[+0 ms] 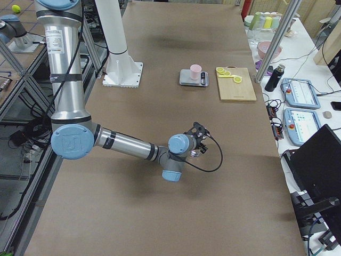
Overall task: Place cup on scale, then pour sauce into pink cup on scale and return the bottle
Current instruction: 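Hold the glass bottle steady on the table with the right gripper, then open the right gripper and lift it off the bottle spout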
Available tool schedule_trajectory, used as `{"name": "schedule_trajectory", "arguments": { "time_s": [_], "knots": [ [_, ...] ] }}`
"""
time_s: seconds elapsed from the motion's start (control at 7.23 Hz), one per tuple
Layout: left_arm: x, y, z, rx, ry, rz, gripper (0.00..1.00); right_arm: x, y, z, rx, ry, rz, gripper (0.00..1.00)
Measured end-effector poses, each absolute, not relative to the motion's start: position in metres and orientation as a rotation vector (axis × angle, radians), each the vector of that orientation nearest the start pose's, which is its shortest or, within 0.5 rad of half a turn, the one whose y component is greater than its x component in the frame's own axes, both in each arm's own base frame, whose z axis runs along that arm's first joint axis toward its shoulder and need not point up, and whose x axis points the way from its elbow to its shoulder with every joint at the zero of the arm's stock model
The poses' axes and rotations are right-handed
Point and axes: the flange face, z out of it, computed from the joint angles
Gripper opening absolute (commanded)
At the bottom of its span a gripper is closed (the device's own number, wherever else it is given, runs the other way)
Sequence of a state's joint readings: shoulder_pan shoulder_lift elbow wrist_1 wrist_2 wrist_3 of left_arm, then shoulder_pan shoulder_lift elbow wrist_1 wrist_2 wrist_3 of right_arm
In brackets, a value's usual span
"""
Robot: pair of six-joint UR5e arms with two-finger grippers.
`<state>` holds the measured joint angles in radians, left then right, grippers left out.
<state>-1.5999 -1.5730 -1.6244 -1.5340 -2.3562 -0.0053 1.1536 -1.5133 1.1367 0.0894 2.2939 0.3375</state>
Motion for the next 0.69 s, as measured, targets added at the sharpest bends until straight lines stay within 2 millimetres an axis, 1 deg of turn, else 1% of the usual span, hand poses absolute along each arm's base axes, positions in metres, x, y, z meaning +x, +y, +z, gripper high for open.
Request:
{"name": "schedule_trajectory", "arguments": {
  "time_s": [0.14,0.28,0.69],
  "knots": [
    [-0.077,-0.491,0.634,0.027,0.785,-0.026,1.0,-0.136,-0.473,0.657,0.912,-1.032,-0.531,0.86],
    [-0.077,-0.491,0.634,0.027,0.785,-0.026,1.0,-0.135,-0.471,0.658,0.911,-1.034,-0.533,0.96],
    [-0.077,-0.491,0.634,0.028,0.785,-0.026,1.0,-0.131,-0.461,0.663,0.911,-1.047,-0.544,0.97]
  ]
}}
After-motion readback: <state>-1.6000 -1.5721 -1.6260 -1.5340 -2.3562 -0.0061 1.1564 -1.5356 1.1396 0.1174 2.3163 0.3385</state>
